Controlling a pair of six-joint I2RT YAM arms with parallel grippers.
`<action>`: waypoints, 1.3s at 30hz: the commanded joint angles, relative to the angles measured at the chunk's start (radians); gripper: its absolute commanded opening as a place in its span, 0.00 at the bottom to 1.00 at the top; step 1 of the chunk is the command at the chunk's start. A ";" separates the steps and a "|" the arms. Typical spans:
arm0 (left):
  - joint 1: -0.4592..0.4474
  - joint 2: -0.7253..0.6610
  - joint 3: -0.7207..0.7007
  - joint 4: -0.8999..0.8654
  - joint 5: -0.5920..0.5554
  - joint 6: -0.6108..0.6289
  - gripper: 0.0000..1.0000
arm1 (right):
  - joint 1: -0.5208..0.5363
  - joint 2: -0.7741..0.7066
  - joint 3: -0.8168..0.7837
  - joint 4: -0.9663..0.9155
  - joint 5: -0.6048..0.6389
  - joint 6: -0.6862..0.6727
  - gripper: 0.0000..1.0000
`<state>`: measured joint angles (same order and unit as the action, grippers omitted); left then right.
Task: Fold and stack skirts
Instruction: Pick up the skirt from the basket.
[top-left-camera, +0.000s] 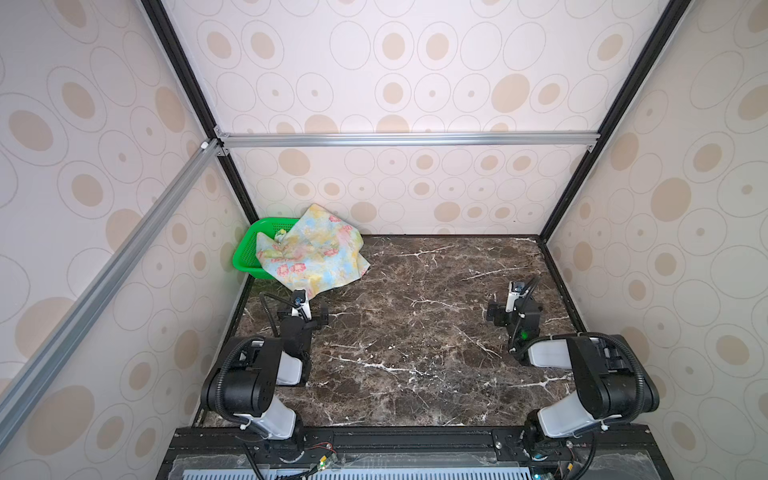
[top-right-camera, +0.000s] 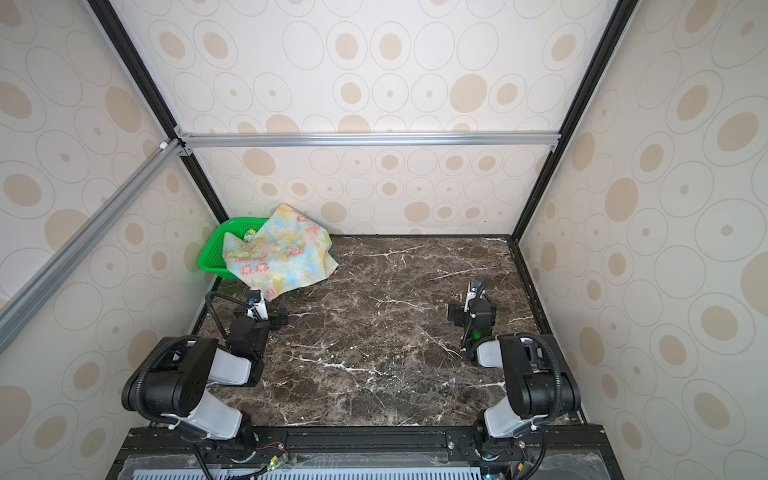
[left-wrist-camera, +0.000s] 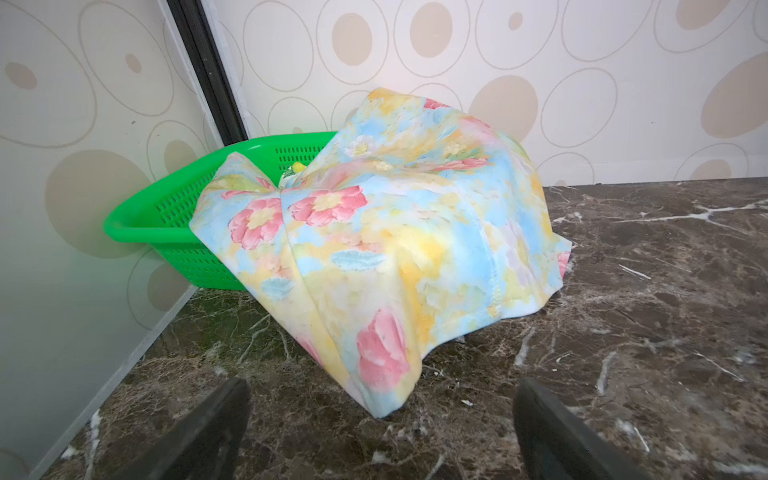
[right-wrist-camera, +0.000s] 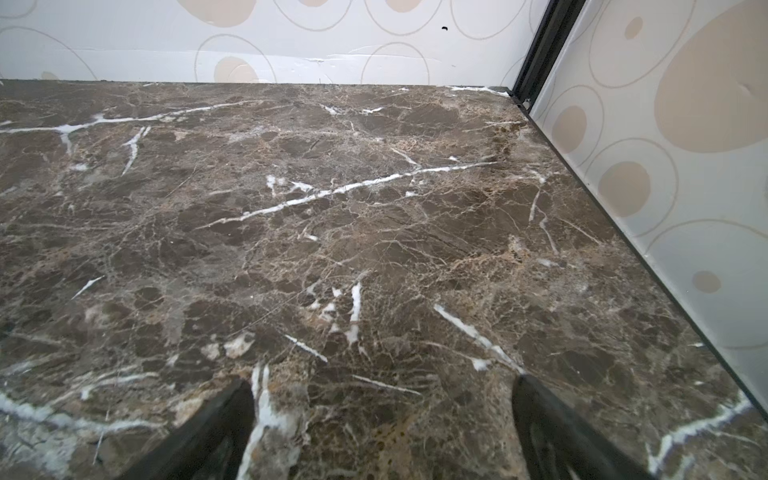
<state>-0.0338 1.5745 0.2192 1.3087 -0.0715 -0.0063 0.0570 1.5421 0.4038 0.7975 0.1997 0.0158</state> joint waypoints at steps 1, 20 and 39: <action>0.008 0.004 0.011 0.033 0.006 -0.001 0.99 | 0.005 -0.004 0.008 0.016 0.008 -0.003 1.00; 0.007 0.005 0.017 0.024 0.006 -0.001 0.99 | 0.005 -0.004 0.008 0.017 0.009 -0.002 1.00; -0.019 -0.156 0.066 -0.177 -0.210 -0.038 0.80 | 0.031 -0.070 0.049 -0.103 0.049 -0.026 1.00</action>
<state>-0.0444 1.5234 0.2234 1.2491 -0.1524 -0.0204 0.0628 1.5322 0.4076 0.7792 0.2123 0.0124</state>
